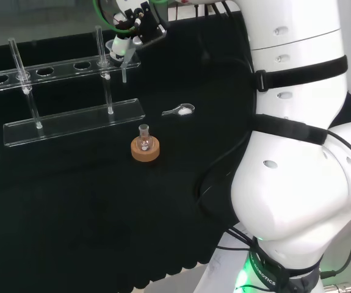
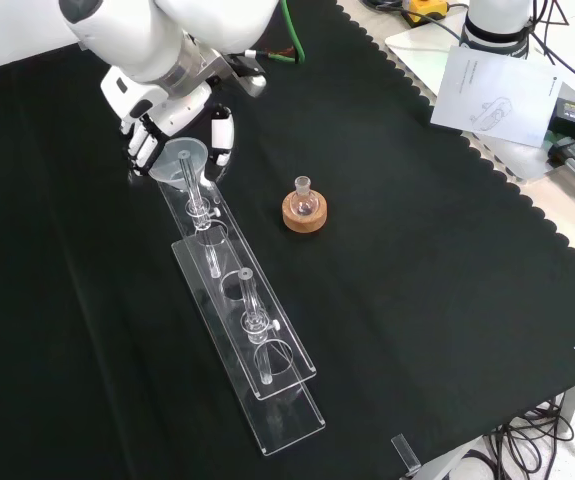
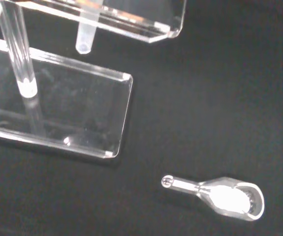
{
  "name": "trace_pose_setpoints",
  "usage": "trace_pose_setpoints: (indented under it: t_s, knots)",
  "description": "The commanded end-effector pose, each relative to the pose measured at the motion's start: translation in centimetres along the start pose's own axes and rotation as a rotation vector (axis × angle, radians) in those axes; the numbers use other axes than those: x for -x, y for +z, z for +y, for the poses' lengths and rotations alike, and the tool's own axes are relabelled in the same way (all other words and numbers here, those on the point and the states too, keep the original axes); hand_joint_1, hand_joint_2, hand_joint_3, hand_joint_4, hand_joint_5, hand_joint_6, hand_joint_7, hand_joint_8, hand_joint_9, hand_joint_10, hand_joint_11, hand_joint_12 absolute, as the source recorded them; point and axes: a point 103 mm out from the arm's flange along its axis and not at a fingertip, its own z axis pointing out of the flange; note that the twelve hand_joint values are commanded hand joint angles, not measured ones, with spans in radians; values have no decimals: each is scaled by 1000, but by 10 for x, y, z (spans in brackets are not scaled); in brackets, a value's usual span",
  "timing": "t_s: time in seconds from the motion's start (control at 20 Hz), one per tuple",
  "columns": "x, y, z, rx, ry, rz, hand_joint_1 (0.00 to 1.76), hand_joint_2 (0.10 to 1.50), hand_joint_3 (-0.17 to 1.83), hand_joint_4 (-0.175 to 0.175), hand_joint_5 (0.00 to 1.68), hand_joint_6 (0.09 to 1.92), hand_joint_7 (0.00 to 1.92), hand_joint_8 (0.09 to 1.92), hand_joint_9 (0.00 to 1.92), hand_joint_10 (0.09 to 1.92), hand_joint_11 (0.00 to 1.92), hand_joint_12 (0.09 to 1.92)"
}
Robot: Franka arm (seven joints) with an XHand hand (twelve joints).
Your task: Pick up the funnel from the transparent funnel stand.
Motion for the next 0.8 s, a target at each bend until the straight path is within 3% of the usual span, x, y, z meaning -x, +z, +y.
trace_pose_setpoints:
  t_s: [0.05, 0.35, 0.8]
  knots:
    - [2, -17, -8, 145, 53, -44, 665, 845, 445, -49, 615, 138, 671, 792, 979, 619, 570, 1264]
    - [9, -45, -31, 205, 67, -72, 741, 836, 504, -63, 658, 536, 773, 812, 1152, 633, 687, 1190]
    - [19, -68, -84, 242, 120, -81, 759, 828, 515, -67, 647, 648, 783, 825, 1172, 644, 712, 1174]
